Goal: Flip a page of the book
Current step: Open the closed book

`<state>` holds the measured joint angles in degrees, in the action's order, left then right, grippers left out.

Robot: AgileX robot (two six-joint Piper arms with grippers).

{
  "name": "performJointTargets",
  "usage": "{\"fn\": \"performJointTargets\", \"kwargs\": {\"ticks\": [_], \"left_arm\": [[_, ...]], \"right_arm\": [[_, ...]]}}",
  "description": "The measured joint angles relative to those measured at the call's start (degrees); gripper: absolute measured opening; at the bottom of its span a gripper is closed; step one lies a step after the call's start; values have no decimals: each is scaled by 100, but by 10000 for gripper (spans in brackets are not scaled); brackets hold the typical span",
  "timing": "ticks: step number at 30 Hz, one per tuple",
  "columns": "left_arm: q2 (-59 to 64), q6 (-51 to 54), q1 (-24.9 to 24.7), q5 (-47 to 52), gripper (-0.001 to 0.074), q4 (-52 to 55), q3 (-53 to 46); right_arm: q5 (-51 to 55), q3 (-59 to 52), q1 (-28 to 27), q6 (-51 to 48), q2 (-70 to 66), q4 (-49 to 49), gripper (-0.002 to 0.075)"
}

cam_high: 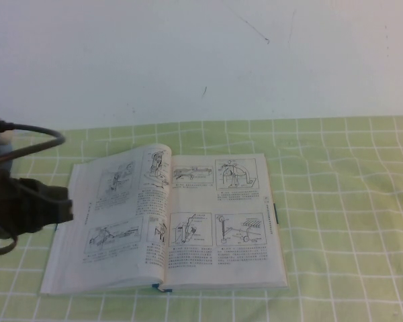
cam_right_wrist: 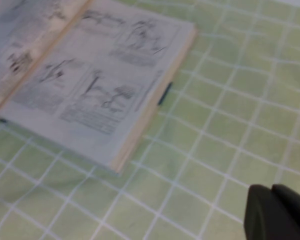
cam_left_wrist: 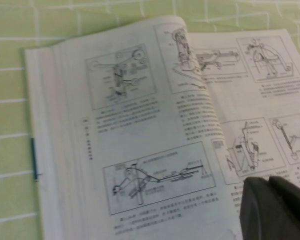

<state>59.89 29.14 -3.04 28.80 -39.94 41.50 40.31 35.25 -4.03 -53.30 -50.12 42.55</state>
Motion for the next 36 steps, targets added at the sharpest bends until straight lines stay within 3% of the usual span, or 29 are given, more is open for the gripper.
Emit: {"fn": "performJointTargets", "kwargs": {"ticks": [7,10,14,17,20,25,36], "left_arm": [[1290,2269,-359,-485,-4,-2256,15],[1836,3196,-635,-748,-4,-3301,122],[2536,4093,-997,-932,-4,-3935,408],[2967,4336,-1189,-1107,-4,-4063,596],[3356,4413,-1249,-1378,-4,-4121,680],[3872,4509,-1270,-1805,-4,-4158,714],[4167,4288,-1270,-1828,-4,-4286,749]], "right_arm": [[247,538,157,-723,-1636,743,-3],[47,844,619,-770,-2243,770,-3],[-506,1276,1524,-776,-3002,822,9],[-750,1656,2085,-717,-3599,873,69],[-893,2076,2420,-536,-4265,897,176],[-961,2765,2559,111,-5206,897,318],[-507,3850,2536,2162,-6496,-201,353]]}}
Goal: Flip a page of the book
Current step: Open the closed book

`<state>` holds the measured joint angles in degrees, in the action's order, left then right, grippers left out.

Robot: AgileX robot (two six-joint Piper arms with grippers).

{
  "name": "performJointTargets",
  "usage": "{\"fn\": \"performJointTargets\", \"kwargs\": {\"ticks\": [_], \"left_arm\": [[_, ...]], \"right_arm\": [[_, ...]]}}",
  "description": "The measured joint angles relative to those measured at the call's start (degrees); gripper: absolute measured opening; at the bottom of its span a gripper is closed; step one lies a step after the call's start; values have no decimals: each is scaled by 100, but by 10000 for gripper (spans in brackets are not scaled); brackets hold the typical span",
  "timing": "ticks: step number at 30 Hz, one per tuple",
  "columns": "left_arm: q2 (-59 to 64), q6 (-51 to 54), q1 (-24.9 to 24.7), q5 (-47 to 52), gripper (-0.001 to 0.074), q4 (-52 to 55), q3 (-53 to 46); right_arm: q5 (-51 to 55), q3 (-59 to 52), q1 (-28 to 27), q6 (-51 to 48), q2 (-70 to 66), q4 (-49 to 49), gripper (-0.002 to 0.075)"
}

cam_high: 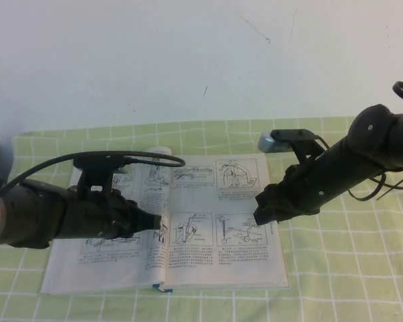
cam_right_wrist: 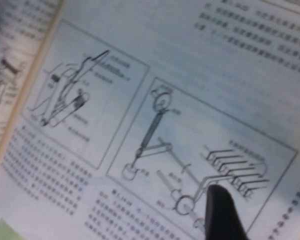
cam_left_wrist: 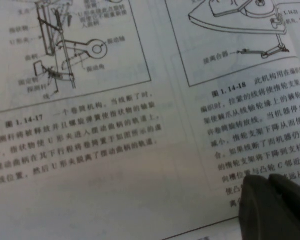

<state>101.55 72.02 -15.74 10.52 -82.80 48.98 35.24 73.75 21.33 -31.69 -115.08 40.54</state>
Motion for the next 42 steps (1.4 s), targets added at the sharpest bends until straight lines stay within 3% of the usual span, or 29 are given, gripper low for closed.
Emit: {"fn": "performJointTargets", "kwargs": {"ticks": [5,13,24,33,42], "left_arm": [[8,-12,0,23,-4,-12,0],[22,-1,0,23,-4,-198,0],[22,6,0,23,-4,-255,0],[22,21,0,23,-4,-267,0],[22,21,0,23,-4,-267,0]], "right_arm": [[62,181,-111,577,-118,-346,353],[314,194,-157,571,-257,-186,352],[395,206,-157,-81,-256,660,347],[513,231,-157,-875,-256,2060,345],[615,239,-157,-30,-296,891,345]]}}
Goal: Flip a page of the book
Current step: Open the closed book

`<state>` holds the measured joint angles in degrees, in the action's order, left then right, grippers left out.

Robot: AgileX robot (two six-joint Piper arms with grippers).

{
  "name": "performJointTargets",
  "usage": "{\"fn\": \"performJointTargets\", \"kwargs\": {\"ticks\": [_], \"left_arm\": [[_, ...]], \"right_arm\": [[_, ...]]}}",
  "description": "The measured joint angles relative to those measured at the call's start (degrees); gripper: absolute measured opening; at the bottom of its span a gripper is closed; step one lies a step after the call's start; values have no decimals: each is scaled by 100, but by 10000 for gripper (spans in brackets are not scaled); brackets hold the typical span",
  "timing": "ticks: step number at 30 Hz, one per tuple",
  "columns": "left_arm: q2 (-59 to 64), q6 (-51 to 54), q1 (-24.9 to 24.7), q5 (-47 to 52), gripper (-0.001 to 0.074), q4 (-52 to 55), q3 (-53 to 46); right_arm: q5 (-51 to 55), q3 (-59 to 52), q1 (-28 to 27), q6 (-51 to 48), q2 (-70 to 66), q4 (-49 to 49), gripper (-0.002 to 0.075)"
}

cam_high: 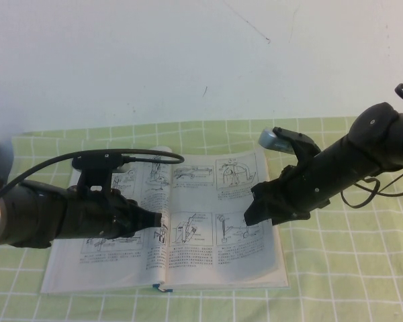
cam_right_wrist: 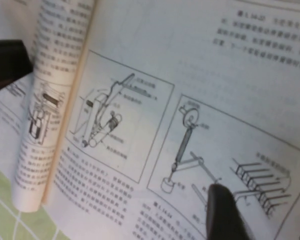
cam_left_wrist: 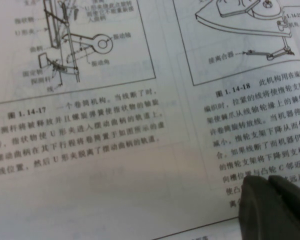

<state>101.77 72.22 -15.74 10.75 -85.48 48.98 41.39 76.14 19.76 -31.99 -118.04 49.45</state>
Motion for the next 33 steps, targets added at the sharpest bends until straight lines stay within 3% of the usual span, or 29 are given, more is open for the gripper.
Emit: {"fn": "performJointTargets", "kwargs": {"ticks": [4,12,16,23,27,33], "left_arm": [[0,0,0,86,-4,0,0],[-125,396,0,709,-4,-103,0],[-560,834,0,1232,-4,-321,0],[-1443,960,-81,2258,-4,33,0],[-1781,930,-643,2255,-4,952,0],[-1974,813,-2195,991,-4,1856,-449]], "right_arm": [[316,0,0,-24,-143,169,345],[541,0,0,-1002,-315,1555,345],[579,0,0,-1356,-315,2253,345],[579,0,0,-1474,-315,2602,344],[579,0,0,-1496,-315,2820,344],[559,0,0,-1496,-315,2943,344]]}}
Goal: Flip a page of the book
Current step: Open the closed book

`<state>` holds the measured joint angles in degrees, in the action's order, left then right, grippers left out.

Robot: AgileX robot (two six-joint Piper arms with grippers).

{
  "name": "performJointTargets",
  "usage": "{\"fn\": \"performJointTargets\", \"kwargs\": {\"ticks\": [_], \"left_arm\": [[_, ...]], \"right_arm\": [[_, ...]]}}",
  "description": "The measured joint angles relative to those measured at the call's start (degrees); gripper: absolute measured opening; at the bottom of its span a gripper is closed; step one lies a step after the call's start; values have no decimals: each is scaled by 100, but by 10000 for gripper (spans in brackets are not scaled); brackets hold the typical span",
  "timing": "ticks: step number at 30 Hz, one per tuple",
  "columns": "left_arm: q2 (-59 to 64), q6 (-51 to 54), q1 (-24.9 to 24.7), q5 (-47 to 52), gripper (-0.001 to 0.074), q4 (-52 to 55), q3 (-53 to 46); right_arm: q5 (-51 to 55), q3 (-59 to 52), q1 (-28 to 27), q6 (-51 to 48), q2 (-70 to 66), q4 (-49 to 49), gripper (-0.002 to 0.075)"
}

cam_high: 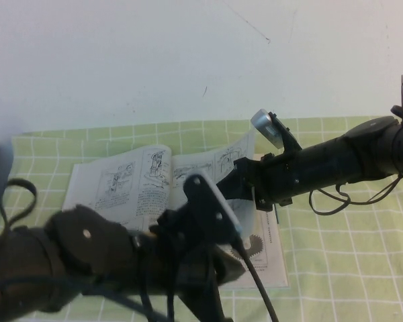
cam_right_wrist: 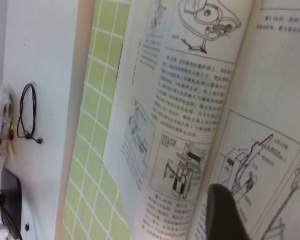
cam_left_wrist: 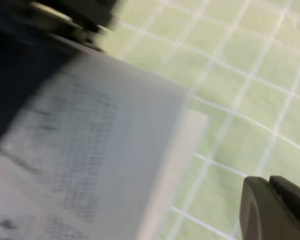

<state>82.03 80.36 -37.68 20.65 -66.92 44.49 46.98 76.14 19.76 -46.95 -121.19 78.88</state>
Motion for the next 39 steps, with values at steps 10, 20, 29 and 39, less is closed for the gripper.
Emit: {"fn": "performJointTargets", "kwargs": {"ticks": [10,20,29,39], "left_arm": [[256,-26,-1816,-2913,-2,-62,-760],[1402,-369,-1913,-4111,-2,-98,-274],[1959,-887,-1913,-5279,-2,-176,-121],[2047,-975,-1913,-5984,-2,-340,-121]], "right_arm": [[-46,0,0,-2,0,259,344],[-46,0,0,-2,0,456,344],[0,0,0,-2,0,470,344],[30,0,0,-278,591,109,345]]}}
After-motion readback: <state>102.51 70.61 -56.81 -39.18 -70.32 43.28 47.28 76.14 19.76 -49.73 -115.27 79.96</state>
